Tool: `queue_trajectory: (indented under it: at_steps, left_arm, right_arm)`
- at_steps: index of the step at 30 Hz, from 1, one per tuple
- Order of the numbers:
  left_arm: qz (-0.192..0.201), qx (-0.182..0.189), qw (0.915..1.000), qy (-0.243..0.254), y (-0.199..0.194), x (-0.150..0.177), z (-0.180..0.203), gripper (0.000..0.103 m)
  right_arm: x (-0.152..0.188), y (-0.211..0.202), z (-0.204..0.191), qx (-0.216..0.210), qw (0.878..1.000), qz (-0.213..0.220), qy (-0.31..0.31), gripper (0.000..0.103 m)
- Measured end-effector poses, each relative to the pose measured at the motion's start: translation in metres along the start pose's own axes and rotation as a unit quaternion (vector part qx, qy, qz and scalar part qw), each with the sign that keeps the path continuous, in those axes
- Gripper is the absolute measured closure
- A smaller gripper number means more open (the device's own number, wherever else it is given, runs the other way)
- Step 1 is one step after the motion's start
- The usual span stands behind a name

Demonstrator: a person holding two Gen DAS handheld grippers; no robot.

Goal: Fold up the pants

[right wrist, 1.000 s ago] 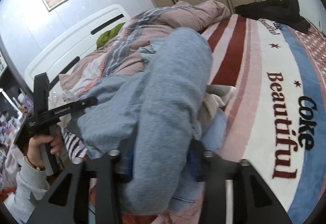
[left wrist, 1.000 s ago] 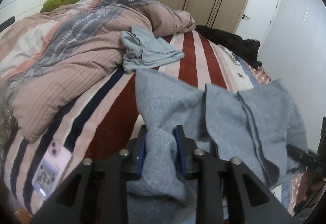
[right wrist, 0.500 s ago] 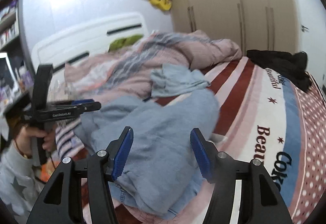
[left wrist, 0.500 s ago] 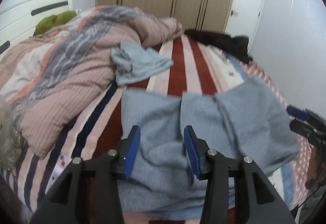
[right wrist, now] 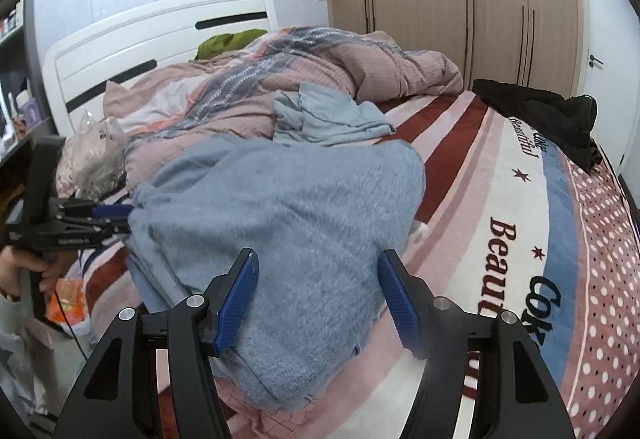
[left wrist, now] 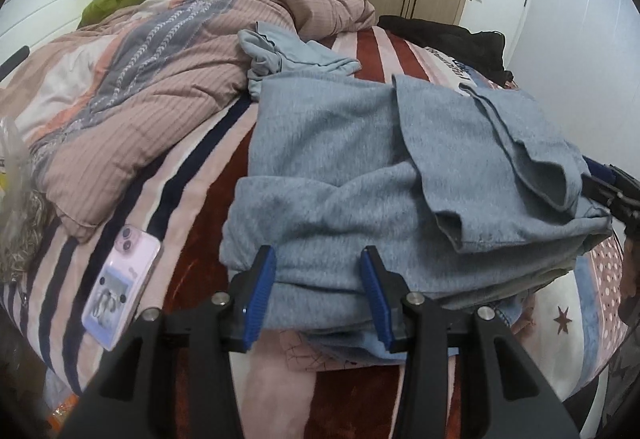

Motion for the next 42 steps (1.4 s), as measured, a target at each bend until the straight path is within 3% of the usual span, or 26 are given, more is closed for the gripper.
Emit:
queue_trajectory:
  at_steps: [4, 7, 10, 13, 19, 28, 37, 42]
  left_arm:
    - [0.029, 0.01, 0.9994, -0.015, -0.02, -0.021, 0.003, 0.052]
    - [0.069, 0.045, 0.9963, -0.025, -0.041, -0.045, 0.02, 0.052]
    - [0.089, 0.074, 0.9933, 0.001, -0.049, -0.06, 0.051, 0.052]
    - [0.072, 0.049, 0.9956, 0.034, -0.029, -0.062, 0.07, 0.052]
    - [-0.003, 0.034, 0.9992, 0.022, 0.033, -0.031, 0.061, 0.051]
    - [0.003, 0.02, 0.9997, 0.012, 0.038, -0.024, 0.064, 0.052]
    - [0.072, 0.04, 0.9966, 0.003, -0.018, -0.031, 0.084, 0.049]
    - [0.125, 0.046, 0.9906, 0.03, -0.062, -0.037, 0.119, 0.044]
  right_arm:
    - [-0.001, -0.004, -0.004, 0.01, 1.0, 0.0, -0.019, 0.042]
    - [-0.012, -0.019, -0.008, 0.003, 0.999, 0.03, -0.021, 0.042]
    - [-0.018, -0.029, -0.014, -0.013, 0.998, 0.05, -0.026, 0.045]
    - [-0.016, -0.025, -0.018, -0.021, 0.999, 0.038, -0.031, 0.045]
    - [0.013, 0.0, -0.011, -0.031, 0.999, 0.005, -0.02, 0.043]
    - [0.02, 0.011, -0.018, -0.019, 0.999, 0.005, -0.03, 0.042]
    - [0.017, -0.024, -0.018, -0.008, 0.999, 0.04, -0.034, 0.042]
    - [0.02, -0.058, -0.014, -0.002, 0.997, 0.066, -0.028, 0.032]
Point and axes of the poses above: each gripper's, at about its wrist camera, not at the fingertips, and y roughly the way its jaws point, z to its right, x to its underside, the point moved 4 cm from there along y, roughly the way its jaws point, and after that the axes turned 6 degrees about -x, right-handed, at the moved point
